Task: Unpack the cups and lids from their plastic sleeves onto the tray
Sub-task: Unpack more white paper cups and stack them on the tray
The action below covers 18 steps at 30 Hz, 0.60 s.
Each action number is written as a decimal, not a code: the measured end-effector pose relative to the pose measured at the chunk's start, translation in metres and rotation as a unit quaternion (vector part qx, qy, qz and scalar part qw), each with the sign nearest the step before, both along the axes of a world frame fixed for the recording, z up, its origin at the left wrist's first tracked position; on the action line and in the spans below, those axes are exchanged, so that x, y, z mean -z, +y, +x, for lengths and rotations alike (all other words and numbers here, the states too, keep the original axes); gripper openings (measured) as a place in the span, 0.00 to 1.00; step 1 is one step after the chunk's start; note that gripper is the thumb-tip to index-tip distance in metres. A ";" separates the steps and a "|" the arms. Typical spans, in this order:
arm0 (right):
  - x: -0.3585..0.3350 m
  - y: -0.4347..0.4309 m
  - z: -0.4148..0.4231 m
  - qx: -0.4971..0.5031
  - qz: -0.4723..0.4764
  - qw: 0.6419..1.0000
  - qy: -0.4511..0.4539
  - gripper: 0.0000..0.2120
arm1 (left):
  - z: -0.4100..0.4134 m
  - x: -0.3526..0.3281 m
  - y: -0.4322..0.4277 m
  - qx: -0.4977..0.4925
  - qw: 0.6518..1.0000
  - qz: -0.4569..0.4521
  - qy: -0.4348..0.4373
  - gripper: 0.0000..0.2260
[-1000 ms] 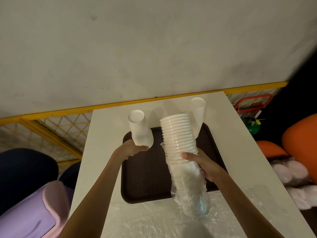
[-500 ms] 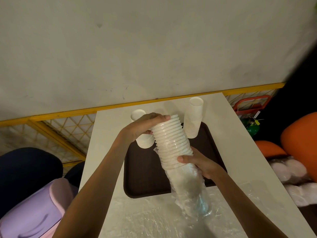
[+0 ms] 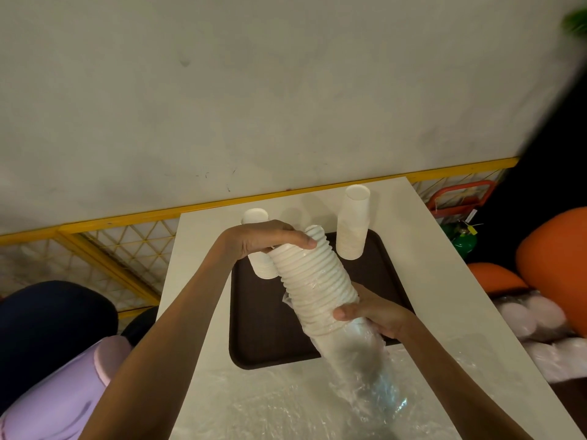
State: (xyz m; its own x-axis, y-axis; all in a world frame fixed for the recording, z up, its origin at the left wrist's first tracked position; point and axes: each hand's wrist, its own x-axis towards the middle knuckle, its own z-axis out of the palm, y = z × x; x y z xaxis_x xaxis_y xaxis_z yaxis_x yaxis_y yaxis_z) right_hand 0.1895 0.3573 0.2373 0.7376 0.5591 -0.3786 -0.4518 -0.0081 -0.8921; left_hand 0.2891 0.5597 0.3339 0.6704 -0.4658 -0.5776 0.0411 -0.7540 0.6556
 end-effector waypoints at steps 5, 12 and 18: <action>0.002 -0.002 -0.001 -0.005 -0.004 1.000 -0.001 0.50 | -0.001 -0.005 0.001 -0.031 0.999 0.007 -0.006 0.37; 0.005 -0.006 -0.004 0.016 -0.010 1.000 0.005 0.51 | 0.007 -0.017 0.006 -0.120 0.989 -0.049 -0.073 0.36; 0.011 -0.015 -0.004 0.083 -0.002 0.996 0.013 0.57 | 0.014 -0.027 0.028 -0.241 0.951 -0.145 -0.130 0.39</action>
